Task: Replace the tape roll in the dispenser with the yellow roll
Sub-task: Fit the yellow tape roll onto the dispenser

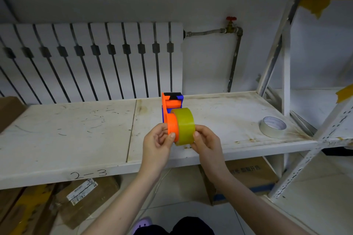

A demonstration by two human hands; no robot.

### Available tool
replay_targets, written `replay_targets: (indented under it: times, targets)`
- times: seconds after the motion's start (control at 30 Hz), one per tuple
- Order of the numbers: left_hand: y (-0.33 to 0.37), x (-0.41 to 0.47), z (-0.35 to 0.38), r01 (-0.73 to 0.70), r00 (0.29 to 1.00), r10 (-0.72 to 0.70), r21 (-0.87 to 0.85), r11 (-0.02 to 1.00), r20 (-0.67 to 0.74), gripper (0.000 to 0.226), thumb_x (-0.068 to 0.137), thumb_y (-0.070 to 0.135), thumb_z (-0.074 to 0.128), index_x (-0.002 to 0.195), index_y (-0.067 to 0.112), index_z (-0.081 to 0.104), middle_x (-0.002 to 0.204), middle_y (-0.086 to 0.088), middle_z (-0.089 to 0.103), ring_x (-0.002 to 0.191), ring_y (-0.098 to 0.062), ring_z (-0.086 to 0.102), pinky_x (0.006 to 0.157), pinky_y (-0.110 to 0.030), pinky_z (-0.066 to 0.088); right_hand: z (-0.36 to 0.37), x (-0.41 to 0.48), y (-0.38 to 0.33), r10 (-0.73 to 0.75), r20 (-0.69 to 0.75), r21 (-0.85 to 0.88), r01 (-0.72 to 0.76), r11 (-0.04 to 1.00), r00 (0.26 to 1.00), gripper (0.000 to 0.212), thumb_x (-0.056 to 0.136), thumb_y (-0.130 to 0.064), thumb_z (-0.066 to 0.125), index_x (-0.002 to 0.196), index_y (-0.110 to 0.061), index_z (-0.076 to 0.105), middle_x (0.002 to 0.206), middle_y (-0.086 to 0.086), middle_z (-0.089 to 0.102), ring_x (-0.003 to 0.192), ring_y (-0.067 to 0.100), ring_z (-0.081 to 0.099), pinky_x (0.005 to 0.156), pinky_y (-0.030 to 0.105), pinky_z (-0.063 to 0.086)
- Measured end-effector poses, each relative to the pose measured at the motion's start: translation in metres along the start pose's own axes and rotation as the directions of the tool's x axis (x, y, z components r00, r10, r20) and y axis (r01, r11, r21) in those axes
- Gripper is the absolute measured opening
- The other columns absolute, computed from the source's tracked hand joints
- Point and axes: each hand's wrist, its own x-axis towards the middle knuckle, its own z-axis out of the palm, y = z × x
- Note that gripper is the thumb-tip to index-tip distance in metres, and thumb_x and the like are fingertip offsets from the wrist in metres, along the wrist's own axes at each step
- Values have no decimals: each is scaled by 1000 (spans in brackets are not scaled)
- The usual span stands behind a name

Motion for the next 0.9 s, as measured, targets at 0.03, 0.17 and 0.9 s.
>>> replay_targets:
  times: [0.03, 0.17, 0.9]
  targets:
    - [0, 0, 0, -1, 1000, 1, -12, 1000, 8, 14, 89, 3, 58, 101, 7, 63, 91, -6, 68, 83, -7, 67, 71, -15, 55, 1, -1, 1, -16, -2, -8, 16, 1000, 1000, 34, 86, -40, 46, 103, -16, 63, 98, 8, 66, 95, 28, 63, 81, 53, 55]
    - [-1, -1, -1, 25, 999, -24, -29, 999, 46, 17, 91, 8, 56, 106, 6, 62, 97, -7, 68, 90, -11, 66, 72, -15, 55, 3, -2, 4, -40, 4, -26, 40, 999, 999, 37, 85, -43, 45, 108, -20, 62, 103, 7, 66, 98, 25, 63, 84, 50, 55]
    - [-17, 1, -11, 269, 941, -232, -127, 955, 247, 21, 85, -1, 61, 101, 13, 62, 98, -5, 71, 93, -18, 67, 77, -28, 53, -4, -4, 22, 68, 71, -74, -62, 995, 995, 26, 78, -18, 73, 100, -18, 60, 89, -4, 67, 83, 11, 66, 74, 23, 56]
